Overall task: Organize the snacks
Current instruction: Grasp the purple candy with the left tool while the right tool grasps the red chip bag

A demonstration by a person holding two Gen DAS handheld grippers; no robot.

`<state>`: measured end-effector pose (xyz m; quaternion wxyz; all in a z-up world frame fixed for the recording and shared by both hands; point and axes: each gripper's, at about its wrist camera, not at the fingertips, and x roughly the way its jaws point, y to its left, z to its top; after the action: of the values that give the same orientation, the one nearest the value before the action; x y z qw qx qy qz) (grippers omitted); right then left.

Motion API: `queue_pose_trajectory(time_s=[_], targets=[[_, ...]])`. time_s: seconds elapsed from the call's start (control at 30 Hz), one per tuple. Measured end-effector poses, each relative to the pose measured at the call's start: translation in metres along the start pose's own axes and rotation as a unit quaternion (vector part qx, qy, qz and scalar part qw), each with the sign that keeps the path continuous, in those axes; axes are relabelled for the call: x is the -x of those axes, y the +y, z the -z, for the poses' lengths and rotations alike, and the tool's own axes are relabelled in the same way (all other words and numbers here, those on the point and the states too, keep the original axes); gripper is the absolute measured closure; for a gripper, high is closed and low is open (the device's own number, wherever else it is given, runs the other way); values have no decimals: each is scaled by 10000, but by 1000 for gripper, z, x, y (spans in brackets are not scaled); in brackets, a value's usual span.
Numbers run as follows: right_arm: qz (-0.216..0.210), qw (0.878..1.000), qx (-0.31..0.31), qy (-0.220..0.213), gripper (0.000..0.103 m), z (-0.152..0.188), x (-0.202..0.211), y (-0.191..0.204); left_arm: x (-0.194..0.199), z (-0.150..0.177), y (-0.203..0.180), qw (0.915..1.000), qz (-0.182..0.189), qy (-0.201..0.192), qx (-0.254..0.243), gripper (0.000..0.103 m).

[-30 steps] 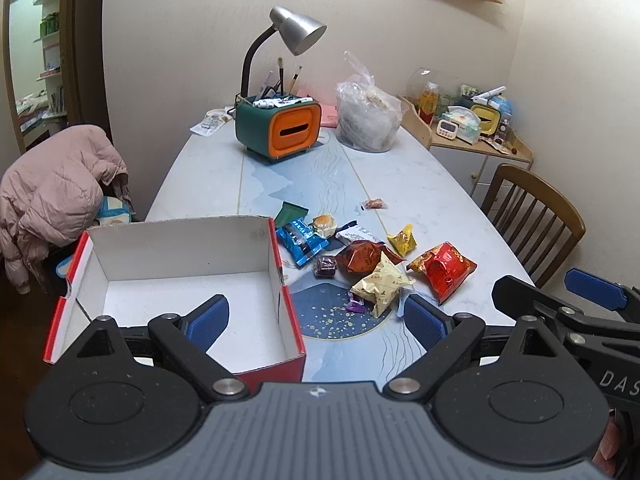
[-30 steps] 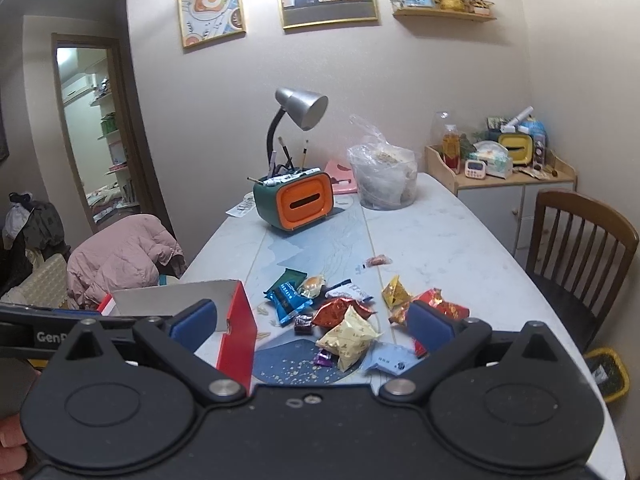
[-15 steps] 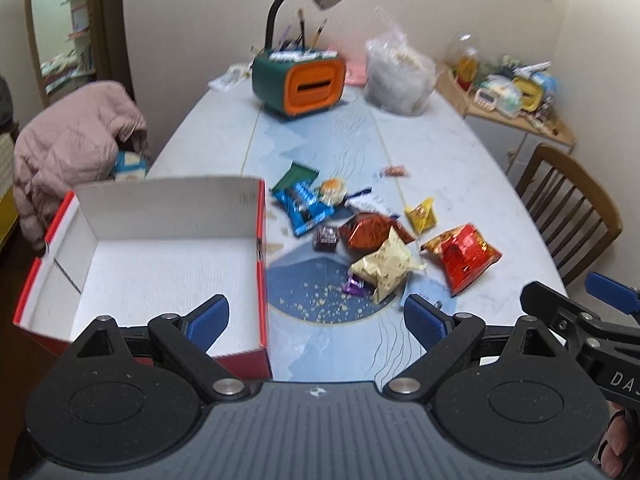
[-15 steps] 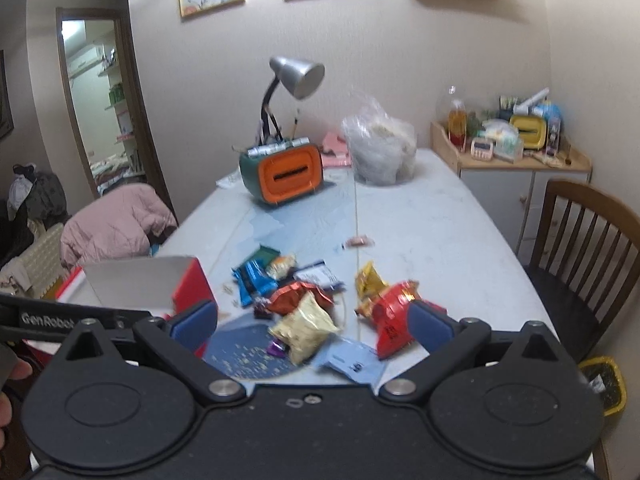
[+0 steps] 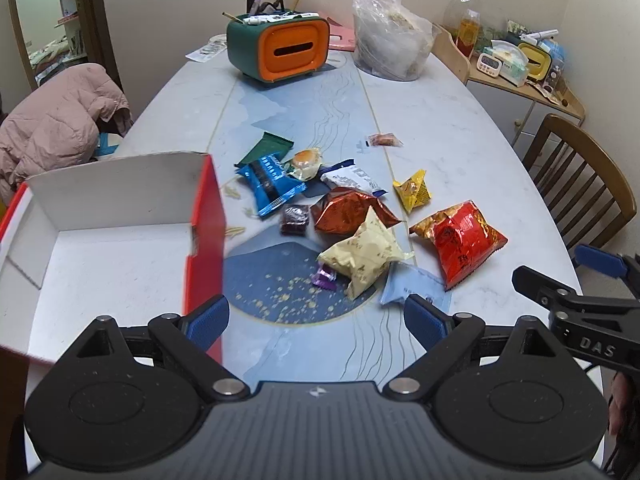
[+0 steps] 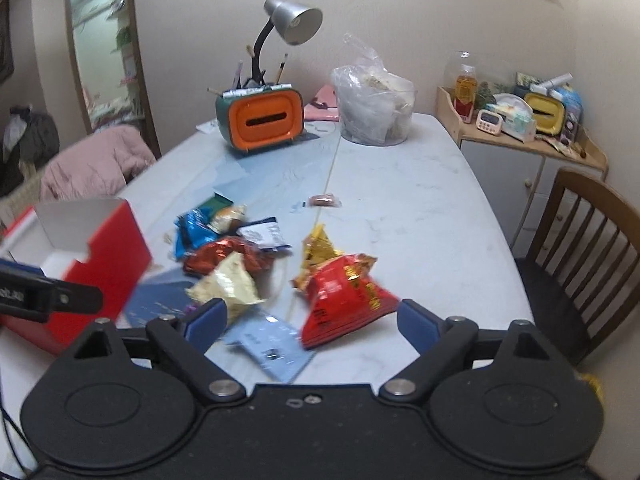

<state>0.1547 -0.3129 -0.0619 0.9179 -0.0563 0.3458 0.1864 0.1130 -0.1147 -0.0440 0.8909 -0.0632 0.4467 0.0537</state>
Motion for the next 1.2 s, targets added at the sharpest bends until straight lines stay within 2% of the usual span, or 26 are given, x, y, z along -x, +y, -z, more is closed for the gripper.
queue_pose_trajectory(time_s=[0.13, 0.43, 0.57, 0.67, 0.9, 1.07, 1.2], targets=[[-31, 9995, 280, 129, 11, -6, -28, -14, -15, -5, -5, 10000, -47, 18, -60, 8], [-114, 9961, 682, 553, 13, -13, -93, -28, -55, -11, -7, 9985, -447, 207, -246, 9], [-156, 9937, 841, 726, 16, -13, -117, -28, -75, -14, -8, 9950, -873, 399, -289, 11], [-219, 9923, 918, 804, 17, -14, -129, -27, -90, -16, -8, 9931, -980, 538, -362, 13], [-255, 9896, 1032, 971, 19, -13, -148, -27, -125, -15, -15, 9898, -1077, 721, -590, 14], [-345, 9886, 1097, 973, 21, -14, -153, -26, -145, -17, -13, 9895, -982, 906, -554, 15], [-397, 9880, 1104, 1001, 25, -15, -156, -27, -154, -18, -14, 9904, -828, 961, -557, 19]])
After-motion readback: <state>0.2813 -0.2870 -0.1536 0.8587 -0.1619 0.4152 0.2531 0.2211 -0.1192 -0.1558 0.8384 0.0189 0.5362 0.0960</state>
